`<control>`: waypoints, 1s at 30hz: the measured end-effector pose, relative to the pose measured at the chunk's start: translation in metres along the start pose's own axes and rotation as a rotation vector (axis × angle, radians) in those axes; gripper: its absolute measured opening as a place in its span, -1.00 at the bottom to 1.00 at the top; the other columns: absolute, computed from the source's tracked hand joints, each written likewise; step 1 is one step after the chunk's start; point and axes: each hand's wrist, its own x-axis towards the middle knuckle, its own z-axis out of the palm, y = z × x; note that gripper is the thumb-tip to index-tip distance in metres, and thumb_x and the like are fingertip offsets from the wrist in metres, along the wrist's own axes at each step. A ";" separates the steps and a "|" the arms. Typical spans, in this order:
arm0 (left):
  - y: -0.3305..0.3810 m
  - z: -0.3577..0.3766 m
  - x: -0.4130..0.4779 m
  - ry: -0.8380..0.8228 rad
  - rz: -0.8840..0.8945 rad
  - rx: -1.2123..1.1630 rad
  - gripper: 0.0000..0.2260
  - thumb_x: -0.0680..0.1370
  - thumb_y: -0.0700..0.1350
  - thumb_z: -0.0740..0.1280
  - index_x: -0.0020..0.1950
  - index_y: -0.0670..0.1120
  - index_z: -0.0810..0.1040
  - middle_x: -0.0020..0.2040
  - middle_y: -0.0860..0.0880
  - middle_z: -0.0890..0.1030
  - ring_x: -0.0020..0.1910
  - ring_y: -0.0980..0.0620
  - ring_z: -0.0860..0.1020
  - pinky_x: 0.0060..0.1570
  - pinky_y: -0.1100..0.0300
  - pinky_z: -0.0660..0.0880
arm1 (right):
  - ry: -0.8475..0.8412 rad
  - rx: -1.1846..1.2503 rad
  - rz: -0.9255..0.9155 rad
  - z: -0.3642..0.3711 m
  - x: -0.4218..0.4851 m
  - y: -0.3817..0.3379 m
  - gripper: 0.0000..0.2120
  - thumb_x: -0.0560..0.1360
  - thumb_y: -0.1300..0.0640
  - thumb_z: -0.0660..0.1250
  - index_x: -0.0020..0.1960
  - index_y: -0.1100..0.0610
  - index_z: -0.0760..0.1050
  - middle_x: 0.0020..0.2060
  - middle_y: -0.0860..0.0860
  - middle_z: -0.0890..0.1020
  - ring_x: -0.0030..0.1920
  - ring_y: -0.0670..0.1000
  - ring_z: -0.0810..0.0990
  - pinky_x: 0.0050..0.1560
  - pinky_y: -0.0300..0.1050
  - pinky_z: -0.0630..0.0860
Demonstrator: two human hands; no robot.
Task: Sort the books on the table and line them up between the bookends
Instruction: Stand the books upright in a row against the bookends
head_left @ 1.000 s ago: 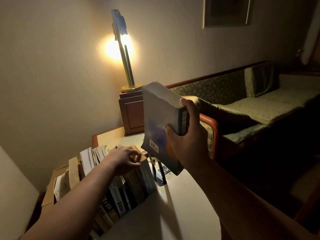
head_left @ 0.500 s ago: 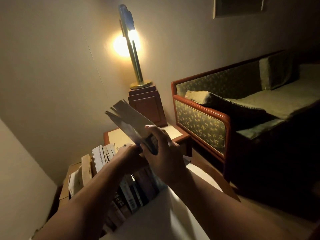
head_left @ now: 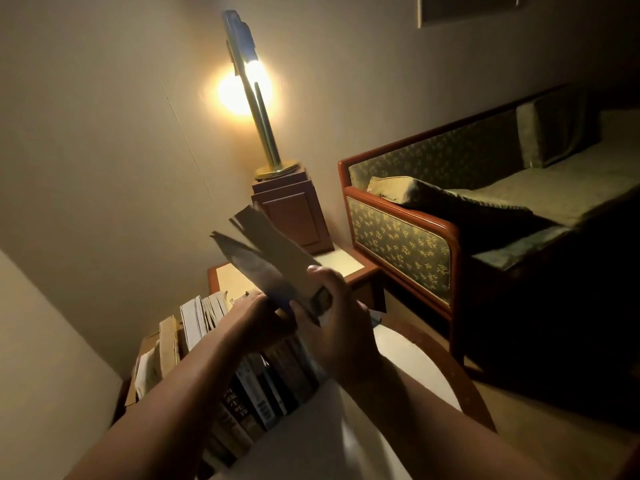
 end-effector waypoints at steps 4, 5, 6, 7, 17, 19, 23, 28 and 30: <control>0.031 -0.021 -0.014 -0.006 0.022 0.087 -0.80 0.48 0.27 0.21 0.08 0.34 0.49 -0.06 0.15 0.54 -0.12 0.14 0.54 -0.19 0.21 0.50 | 0.157 0.001 0.176 -0.006 0.019 0.015 -0.18 0.36 0.24 0.58 0.47 0.09 0.20 0.37 0.12 0.46 0.38 -0.35 0.17 0.16 -0.63 0.24; 0.030 -0.022 -0.013 -0.025 0.021 0.098 -0.74 0.49 0.29 0.21 0.16 0.34 0.47 -0.01 0.14 0.53 -0.06 0.12 0.52 -0.13 0.20 0.49 | 0.165 0.004 0.174 -0.009 0.024 0.018 -0.17 0.36 0.24 0.58 0.48 0.06 0.19 0.38 0.14 0.45 0.38 -0.32 0.17 0.16 -0.64 0.23; 0.026 -0.020 -0.010 -0.047 0.010 0.103 -0.66 0.46 0.33 0.20 0.22 0.34 0.45 0.05 0.12 0.52 0.01 0.09 0.51 -0.05 0.16 0.50 | 0.145 0.024 0.186 -0.011 0.029 0.019 -0.18 0.38 0.22 0.56 0.48 0.00 0.17 0.39 0.15 0.44 0.38 -0.27 0.21 0.15 -0.62 0.27; 0.023 -0.019 -0.006 -0.082 0.000 0.123 -0.58 0.43 0.38 0.20 0.26 0.34 0.43 0.11 0.11 0.52 0.08 0.05 0.49 0.03 0.11 0.50 | 0.121 0.047 0.192 -0.014 0.033 0.021 -0.19 0.40 0.20 0.54 0.47 -0.05 0.15 0.39 0.14 0.44 0.38 -0.20 0.27 0.15 -0.57 0.33; 0.021 -0.018 0.003 -0.140 0.047 0.239 -0.34 0.50 0.27 0.33 0.54 0.19 0.18 0.49 0.00 0.36 0.46 -0.10 0.27 0.38 0.00 0.27 | 0.135 -0.035 0.169 -0.012 0.050 0.022 -0.25 0.41 0.14 0.54 0.44 -0.05 0.18 0.37 0.10 0.47 0.31 -0.05 0.42 0.08 -0.41 0.49; 0.022 -0.017 0.001 -0.105 0.034 0.180 -0.33 0.48 0.24 0.37 0.53 0.19 0.19 0.41 -0.02 0.42 0.39 -0.08 0.33 0.35 0.01 0.31 | 0.093 -0.034 0.140 -0.007 0.048 0.016 -0.26 0.42 0.14 0.54 0.44 -0.02 0.20 0.34 0.12 0.50 0.24 -0.10 0.42 -0.04 -0.64 0.32; 0.017 -0.014 -0.003 -0.045 0.013 0.089 -0.41 0.43 0.29 0.37 0.41 0.25 0.28 0.09 0.06 0.47 0.04 0.07 0.47 0.07 0.08 0.53 | -0.067 -0.034 0.044 0.008 0.038 0.012 -0.30 0.45 0.11 0.51 0.45 0.00 0.20 0.26 0.13 0.58 0.15 0.07 0.62 0.02 -0.29 0.53; 0.012 -0.014 -0.006 -0.018 0.015 -0.018 -0.36 0.41 0.27 0.41 0.41 0.24 0.23 0.06 0.13 0.51 -0.08 0.11 0.56 -0.08 0.17 0.59 | -0.076 0.012 0.085 0.013 0.031 0.014 -0.33 0.46 0.09 0.51 0.43 -0.05 0.22 0.22 0.09 0.60 0.14 -0.04 0.58 0.01 -0.45 0.45; 0.010 -0.016 -0.006 -0.059 -0.007 -0.065 -0.24 0.36 0.28 0.46 0.46 0.28 0.16 0.24 0.16 0.49 0.08 0.09 0.56 0.09 0.06 0.59 | -0.047 0.054 0.142 0.011 0.033 0.021 -0.31 0.45 0.11 0.52 0.42 -0.07 0.19 0.25 0.11 0.58 0.15 -0.13 0.49 -0.05 -0.61 0.36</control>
